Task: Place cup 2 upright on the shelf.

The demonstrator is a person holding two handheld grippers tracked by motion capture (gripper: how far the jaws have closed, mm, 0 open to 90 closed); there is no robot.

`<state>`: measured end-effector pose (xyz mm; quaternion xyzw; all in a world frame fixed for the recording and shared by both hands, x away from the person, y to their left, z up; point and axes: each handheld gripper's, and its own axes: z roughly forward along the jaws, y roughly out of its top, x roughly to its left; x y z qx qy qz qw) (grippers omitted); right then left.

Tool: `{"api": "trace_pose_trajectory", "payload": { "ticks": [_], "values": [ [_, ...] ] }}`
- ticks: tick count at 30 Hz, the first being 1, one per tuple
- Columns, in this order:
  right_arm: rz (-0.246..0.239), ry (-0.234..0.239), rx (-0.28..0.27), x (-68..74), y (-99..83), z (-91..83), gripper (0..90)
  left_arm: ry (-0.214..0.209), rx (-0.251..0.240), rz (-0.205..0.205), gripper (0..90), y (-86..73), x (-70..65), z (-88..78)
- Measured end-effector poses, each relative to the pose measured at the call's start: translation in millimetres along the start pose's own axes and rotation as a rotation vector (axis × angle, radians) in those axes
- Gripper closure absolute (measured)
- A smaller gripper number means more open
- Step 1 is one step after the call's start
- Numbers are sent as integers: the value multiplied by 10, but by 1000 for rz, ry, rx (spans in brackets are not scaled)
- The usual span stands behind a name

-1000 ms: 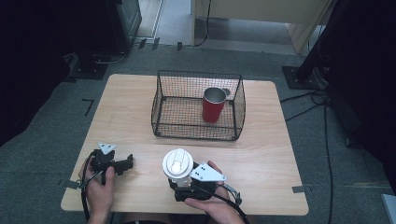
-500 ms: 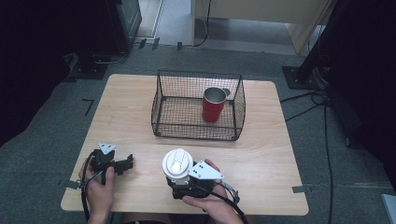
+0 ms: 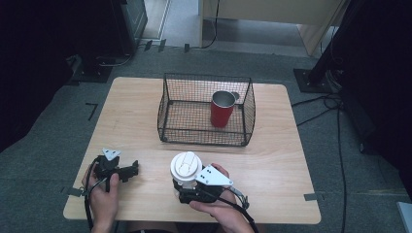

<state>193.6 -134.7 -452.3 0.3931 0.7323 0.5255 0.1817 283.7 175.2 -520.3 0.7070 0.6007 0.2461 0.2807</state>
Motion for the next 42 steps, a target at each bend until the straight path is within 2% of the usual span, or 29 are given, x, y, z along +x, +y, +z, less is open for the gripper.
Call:
{"api": "trace_pose_trajectory", "payload": {
  "ticks": [4,9,17,24,42],
  "values": [
    [-2,-4,-8,-10,46,-12,159,0,0,0,0,0,0,0],
    [-8,-8,-40,-40,176,-60,159,1,0,1,0,2,-2,2],
    [-25,-22,-58,-78,356,-93,159,2,2,2,0,3,-1,1],
    [-42,-33,-77,-94,484,-73,159,2,1,1,0,3,-2,1],
    [-52,-70,-148,-168,857,1,159,1,2,1,0,3,-2,1]
  ]
}}
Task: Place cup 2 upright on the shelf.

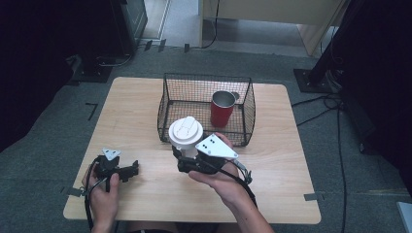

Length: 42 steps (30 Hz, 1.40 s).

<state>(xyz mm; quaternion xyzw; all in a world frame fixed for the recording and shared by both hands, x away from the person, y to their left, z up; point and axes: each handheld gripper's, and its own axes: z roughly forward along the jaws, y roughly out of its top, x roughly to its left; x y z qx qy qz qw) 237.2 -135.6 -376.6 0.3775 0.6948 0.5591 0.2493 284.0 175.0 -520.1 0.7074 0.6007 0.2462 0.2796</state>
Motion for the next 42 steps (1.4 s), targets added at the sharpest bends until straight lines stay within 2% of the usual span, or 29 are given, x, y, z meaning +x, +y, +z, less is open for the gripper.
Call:
{"api": "trace_pose_trajectory", "payload": {
  "ticks": [16,32,38,42],
  "values": [
    [-4,-41,-49,-103,294,164,160,0,2,2,0,0,1,-1],
    [-6,-80,-88,-193,454,371,159,0,1,0,0,0,0,-1],
    [28,-80,-95,-241,501,457,159,0,1,1,0,0,0,-1],
    [33,-89,-102,-274,513,518,159,0,1,0,0,0,0,0]
  ]
}}
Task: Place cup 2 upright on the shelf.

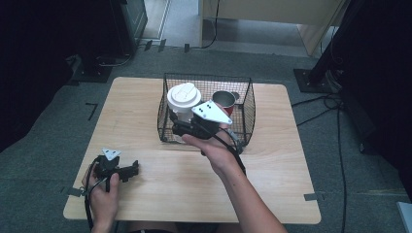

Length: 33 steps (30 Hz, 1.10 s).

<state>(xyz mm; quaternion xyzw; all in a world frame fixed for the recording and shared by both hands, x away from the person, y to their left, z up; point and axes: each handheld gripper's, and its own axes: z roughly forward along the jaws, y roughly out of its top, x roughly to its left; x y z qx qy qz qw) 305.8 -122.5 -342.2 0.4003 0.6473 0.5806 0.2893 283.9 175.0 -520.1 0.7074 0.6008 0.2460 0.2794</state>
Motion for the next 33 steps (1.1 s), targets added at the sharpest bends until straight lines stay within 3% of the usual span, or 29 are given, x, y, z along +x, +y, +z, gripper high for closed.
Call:
{"api": "trace_pose_trajectory", "payload": {
  "ticks": [4,20,33],
  "values": [
    [-22,-13,-2,-6,7,61,159,0,0,0,0,0,0,0],
    [-13,-55,-32,-105,50,290,159,0,-1,-1,0,0,-1,1],
    [-4,-99,-70,-229,-15,537,159,0,-1,0,0,0,0,1]
  ]
}}
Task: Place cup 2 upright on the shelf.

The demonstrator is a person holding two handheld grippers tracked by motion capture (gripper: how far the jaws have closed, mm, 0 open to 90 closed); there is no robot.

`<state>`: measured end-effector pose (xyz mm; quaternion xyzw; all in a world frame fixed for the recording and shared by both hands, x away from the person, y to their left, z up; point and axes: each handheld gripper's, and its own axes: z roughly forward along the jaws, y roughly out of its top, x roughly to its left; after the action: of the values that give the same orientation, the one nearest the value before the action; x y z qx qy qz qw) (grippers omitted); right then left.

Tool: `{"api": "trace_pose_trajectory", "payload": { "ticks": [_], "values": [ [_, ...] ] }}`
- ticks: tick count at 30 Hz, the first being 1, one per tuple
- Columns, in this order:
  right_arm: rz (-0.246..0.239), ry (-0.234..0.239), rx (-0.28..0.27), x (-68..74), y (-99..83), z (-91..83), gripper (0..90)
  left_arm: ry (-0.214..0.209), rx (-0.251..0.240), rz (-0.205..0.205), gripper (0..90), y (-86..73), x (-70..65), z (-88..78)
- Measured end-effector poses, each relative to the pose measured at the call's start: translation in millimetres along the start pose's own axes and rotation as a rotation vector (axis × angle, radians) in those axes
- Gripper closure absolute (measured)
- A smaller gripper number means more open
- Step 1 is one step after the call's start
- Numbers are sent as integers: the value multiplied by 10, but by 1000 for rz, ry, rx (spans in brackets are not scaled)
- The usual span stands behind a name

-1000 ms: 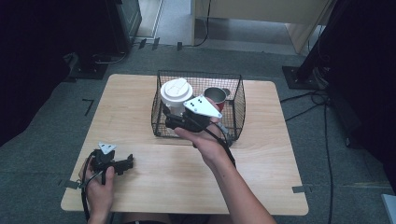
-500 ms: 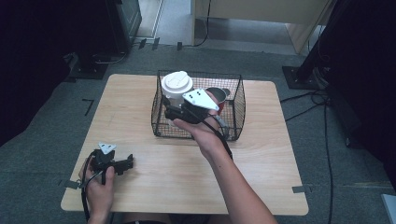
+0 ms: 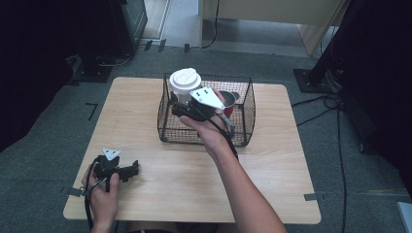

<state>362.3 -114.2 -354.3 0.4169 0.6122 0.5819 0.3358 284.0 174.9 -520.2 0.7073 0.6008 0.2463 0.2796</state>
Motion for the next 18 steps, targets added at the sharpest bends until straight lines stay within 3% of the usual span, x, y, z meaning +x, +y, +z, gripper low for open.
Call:
{"api": "trace_pose_trajectory", "payload": {
  "ticks": [14,18],
  "values": [
    [-15,-29,-15,-34,-157,256,158,1,-1,1,0,0,0,0],
    [13,-42,-19,-56,-186,325,158,0,0,1,0,0,1,0]
  ]
}}
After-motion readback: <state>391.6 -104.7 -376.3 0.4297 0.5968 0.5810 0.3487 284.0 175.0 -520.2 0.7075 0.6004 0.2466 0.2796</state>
